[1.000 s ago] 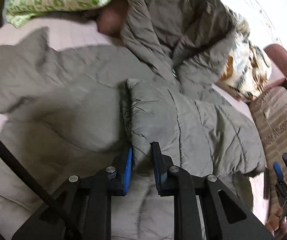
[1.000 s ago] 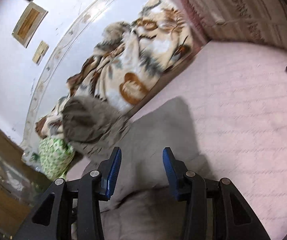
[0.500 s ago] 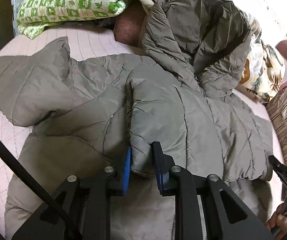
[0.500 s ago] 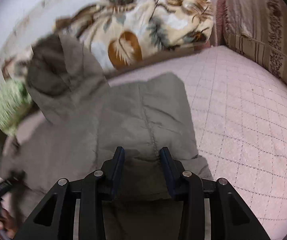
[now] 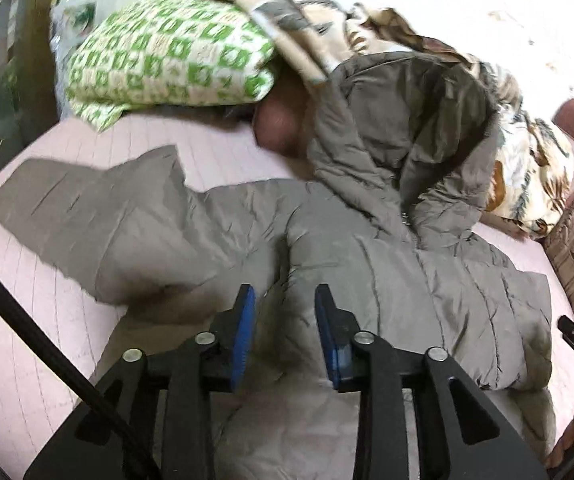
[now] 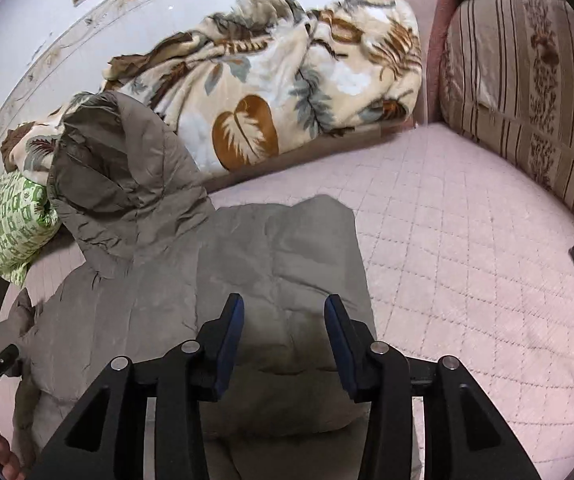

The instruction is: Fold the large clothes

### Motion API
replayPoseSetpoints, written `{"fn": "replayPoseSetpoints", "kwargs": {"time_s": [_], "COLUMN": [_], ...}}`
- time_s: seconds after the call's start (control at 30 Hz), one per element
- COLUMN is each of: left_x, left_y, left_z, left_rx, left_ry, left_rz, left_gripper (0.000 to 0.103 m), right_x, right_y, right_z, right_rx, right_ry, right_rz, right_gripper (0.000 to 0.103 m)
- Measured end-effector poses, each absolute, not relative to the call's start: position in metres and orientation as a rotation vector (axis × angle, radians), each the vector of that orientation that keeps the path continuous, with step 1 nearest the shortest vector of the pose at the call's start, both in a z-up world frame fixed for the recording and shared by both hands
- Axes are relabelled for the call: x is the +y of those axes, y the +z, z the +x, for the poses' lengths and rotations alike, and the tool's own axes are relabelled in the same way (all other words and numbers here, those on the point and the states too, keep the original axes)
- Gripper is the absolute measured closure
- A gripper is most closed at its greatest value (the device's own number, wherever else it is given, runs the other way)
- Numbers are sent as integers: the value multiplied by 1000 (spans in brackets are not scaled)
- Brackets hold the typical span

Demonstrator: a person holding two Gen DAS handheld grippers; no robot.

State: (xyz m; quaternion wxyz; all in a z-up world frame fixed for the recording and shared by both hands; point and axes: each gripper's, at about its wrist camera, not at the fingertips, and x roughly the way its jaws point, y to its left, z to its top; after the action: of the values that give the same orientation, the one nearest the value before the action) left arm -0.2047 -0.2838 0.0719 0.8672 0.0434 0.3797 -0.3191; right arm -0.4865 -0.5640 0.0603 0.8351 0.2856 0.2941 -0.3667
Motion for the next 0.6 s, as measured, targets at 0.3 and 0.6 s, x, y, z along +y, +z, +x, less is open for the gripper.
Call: {"fn": "replayPoseSetpoints", "kwargs": {"time_s": [0.3, 0.6], "left_x": [-318, -299], "left_y": [27, 62], "left_z": [-208, -228], "left_rx": [911, 783], "left_ry": [-662, -709], "left_rz": [297, 212], "left_gripper": [61, 57], "right_x": [-547, -511], "right_y": [29, 75], "right_z": [-449, -455], "right_rx": [837, 704], "right_ry": [-730, -657], "right_rz": [568, 486], "right_gripper": [46, 45]}}
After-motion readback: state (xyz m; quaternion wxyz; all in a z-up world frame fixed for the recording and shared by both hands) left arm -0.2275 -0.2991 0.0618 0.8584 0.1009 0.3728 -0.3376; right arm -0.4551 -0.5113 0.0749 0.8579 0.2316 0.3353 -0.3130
